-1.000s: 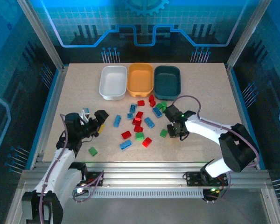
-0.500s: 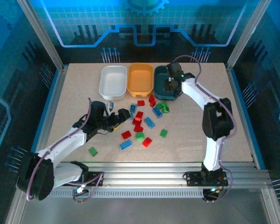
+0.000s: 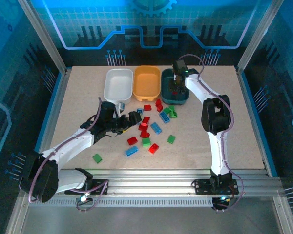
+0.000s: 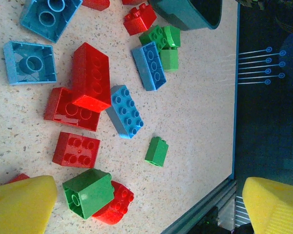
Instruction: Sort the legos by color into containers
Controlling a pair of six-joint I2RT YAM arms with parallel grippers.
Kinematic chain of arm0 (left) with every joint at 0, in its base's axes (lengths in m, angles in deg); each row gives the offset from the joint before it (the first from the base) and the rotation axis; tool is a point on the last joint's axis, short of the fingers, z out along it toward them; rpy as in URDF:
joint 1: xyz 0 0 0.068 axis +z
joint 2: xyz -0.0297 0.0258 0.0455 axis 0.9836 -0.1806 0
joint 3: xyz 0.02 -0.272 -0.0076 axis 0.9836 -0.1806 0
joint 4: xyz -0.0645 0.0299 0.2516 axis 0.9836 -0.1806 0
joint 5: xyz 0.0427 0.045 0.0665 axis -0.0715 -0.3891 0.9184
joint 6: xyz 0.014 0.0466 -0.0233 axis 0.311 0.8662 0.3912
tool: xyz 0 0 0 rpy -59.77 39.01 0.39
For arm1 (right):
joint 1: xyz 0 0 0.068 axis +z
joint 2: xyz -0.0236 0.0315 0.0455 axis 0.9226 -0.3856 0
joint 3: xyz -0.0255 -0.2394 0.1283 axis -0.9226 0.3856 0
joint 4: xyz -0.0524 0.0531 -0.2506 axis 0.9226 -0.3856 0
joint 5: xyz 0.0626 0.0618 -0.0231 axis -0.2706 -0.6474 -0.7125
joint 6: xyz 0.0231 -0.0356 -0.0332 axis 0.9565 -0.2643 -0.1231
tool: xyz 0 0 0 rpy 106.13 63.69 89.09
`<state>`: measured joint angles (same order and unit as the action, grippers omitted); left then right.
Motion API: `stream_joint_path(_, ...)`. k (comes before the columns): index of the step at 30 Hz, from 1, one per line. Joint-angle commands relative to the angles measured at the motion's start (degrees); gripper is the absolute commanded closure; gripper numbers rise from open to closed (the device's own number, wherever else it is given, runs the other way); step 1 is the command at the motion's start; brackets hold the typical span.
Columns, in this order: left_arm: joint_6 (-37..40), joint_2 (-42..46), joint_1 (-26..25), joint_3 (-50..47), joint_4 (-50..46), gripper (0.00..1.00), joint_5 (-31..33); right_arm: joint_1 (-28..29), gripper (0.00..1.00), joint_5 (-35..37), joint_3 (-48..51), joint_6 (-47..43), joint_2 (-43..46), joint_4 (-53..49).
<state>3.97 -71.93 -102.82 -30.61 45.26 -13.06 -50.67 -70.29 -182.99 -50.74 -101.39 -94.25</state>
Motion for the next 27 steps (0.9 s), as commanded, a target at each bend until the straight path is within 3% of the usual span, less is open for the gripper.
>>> stream_joint_path(1,1.2,-0.5,-0.5,1.0,-0.3,0.01,0.6,-0.5,0.44,-1.0,-1.1,-0.8,3.2,-2.1)
stream_joint_path(7,1.3,1.5,-0.6,0.4,-0.9,0.01,1.0,0.1,0.41,1.9,8.3,0.6,16.0,-0.5)
stream_joint_path(11,2.0,5.1,-0.6,-0.7,-5.2,0.01,6.1,4.4,0.34,6.1,26.8,7.0,30.3,2.9)
stream_joint_path(16,-0.3,11.8,-0.5,-6.1,-7.1,0.01,12.7,14.8,0.23,8.8,50.3,18.5,44.5,6.8)
stream_joint_path(21,-2.9,17.6,-0.6,-12.0,-5.4,0.01,13.2,23.2,0.17,10.2,59.1,26.1,48.1,6.0)
stream_joint_path(27,-4.6,20.6,-0.6,-15.5,-4.8,0.01,12.8,26.4,0.17,7.6,60.9,30.8,43.4,6.7)
